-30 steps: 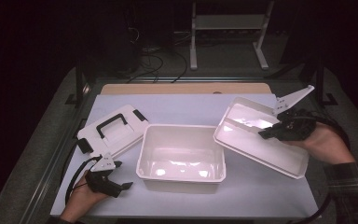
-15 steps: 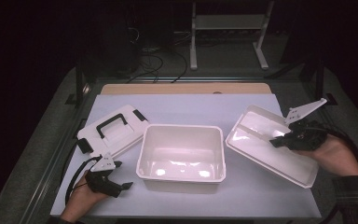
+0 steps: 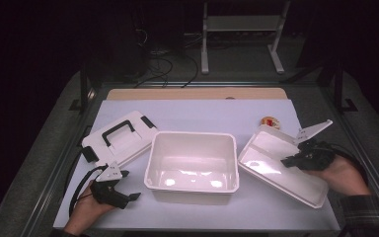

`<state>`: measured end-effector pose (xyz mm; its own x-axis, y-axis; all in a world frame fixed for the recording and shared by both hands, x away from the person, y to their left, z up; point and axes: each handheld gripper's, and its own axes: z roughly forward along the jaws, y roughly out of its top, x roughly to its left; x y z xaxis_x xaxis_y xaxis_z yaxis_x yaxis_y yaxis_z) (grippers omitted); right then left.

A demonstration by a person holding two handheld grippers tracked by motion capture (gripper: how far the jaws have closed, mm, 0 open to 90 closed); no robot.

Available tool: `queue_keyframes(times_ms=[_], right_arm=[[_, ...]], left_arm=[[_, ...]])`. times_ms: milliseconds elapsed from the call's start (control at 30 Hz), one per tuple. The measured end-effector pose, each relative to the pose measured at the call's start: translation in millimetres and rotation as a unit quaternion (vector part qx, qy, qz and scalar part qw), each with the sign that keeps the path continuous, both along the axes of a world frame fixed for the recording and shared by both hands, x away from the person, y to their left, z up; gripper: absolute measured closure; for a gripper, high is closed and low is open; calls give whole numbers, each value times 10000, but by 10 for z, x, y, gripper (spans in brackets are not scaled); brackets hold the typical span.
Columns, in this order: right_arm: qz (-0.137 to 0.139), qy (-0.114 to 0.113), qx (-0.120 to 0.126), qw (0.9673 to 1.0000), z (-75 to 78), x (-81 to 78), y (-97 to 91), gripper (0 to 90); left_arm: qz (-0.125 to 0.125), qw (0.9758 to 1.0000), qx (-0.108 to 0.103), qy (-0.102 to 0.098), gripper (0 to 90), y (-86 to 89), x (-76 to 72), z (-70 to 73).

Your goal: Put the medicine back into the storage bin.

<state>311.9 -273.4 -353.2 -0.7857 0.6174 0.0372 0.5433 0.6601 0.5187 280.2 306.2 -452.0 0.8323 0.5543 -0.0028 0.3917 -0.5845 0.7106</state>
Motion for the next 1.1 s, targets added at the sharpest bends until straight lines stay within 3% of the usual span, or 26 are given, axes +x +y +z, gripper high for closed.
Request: queue_keyframes(times_ms=[467,1100], right_arm=[[1,199,-105,9997,-363,16,69,889],[79,378,-327,9987,-586,39,148,885]], left_arm=[[0,10000,0,0,84,0,0,0],[0,10000,4,0,84,0,0,0]])
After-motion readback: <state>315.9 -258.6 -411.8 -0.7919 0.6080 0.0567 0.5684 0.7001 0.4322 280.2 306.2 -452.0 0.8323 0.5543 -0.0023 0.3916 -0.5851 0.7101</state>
